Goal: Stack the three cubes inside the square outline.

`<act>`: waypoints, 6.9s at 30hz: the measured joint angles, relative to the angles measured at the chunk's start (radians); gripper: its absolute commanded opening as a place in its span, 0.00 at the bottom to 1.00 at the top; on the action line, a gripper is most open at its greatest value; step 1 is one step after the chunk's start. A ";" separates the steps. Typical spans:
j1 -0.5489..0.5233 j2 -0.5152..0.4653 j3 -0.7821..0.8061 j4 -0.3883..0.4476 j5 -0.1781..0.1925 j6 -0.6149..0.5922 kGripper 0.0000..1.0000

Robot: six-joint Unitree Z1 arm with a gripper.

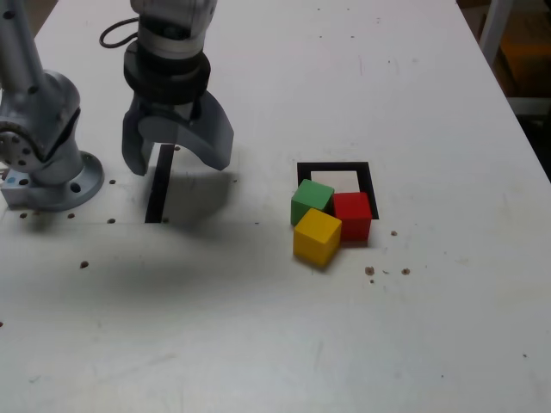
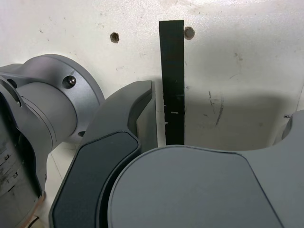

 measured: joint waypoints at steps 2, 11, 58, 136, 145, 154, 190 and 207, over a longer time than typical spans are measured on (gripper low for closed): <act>0.000 0.000 0.000 0.000 0.000 0.000 0.99; 0.000 0.000 0.001 0.000 -0.001 0.000 0.99; -0.211 0.497 -1.160 0.610 -0.084 -1.161 1.00; -0.216 0.432 -1.127 0.569 0.088 -0.825 1.00; -0.222 0.440 -1.175 0.651 0.196 -0.493 1.00; -0.216 0.426 -1.101 0.650 0.220 -0.148 0.99; -0.238 0.498 -1.136 0.605 0.239 1.228 0.97; -0.301 0.642 -1.254 0.498 0.317 1.798 1.00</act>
